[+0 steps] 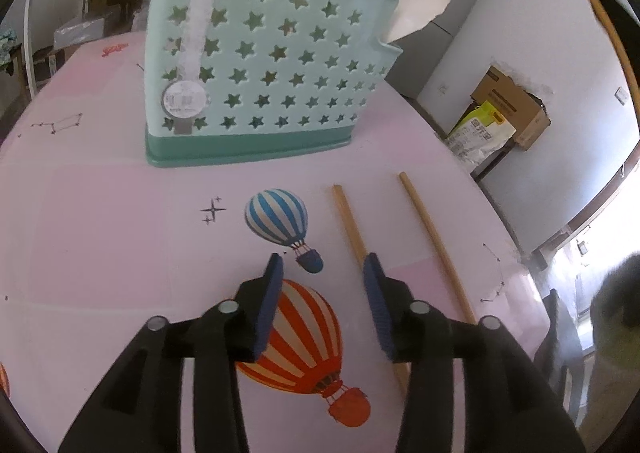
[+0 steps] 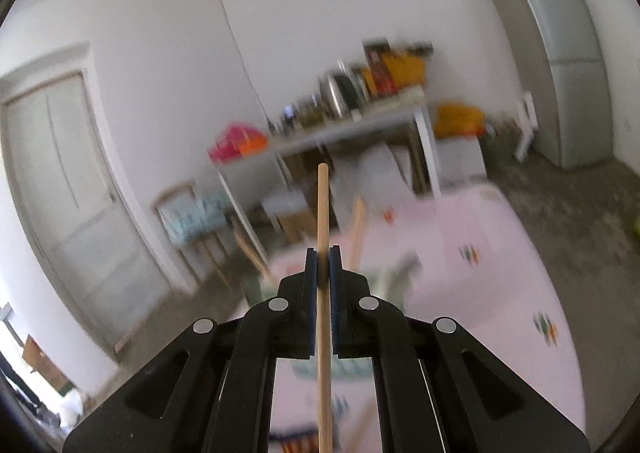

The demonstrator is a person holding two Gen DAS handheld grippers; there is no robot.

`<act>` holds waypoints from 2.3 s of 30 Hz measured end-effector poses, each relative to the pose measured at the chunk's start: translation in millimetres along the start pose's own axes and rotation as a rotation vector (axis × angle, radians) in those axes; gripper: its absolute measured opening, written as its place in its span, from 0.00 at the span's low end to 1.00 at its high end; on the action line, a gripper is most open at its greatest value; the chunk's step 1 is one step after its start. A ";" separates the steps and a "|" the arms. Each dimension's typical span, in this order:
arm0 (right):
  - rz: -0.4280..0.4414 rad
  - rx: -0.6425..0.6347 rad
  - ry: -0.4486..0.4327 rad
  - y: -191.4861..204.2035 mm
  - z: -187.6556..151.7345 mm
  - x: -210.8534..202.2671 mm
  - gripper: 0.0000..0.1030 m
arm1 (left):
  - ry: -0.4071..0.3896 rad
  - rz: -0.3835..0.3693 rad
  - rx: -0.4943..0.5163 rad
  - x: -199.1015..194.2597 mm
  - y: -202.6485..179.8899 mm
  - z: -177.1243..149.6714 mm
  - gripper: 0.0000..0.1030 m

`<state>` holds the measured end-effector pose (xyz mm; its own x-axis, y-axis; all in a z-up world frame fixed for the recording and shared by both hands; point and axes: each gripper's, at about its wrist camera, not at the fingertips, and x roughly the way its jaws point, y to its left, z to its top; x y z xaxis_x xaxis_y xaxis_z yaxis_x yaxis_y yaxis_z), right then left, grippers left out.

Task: Organize utensils
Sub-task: 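Lift the right tool's chopstick over the holder and drop it in, then close the left tool on a loose wooden chopstick while the right tool grasps another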

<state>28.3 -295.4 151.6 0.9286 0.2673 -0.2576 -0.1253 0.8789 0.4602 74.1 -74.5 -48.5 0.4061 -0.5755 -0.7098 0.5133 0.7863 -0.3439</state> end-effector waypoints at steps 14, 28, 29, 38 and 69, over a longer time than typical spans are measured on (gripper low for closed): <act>0.011 -0.016 -0.241 7.8 31.3 86.7 0.04 | -0.035 0.009 -0.017 -18.1 22.7 -2.1 0.47; -0.072 -0.071 -0.193 -3.7 -2.3 120.0 0.04 | -0.037 -0.019 -0.009 -17.2 21.9 6.2 0.47; -0.074 -0.075 -0.190 -2.8 -4.9 117.5 0.04 | -0.036 -0.019 -0.009 -16.9 21.6 6.1 0.47; -0.076 -0.127 -0.144 -2.0 -25.5 87.3 0.06 | -0.044 -0.011 -0.009 -21.0 20.0 3.4 0.48; -0.299 0.109 0.520 -74.1 -178.4 -2.0 0.47 | 0.039 -0.007 0.053 -11.4 -30.3 -0.5 0.53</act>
<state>-26.6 -290.6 -33.6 0.6225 0.1972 -0.7574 0.1761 0.9076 0.3810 53.5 -91.7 -30.3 0.3730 -0.5709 -0.7314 0.5555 0.7688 -0.3169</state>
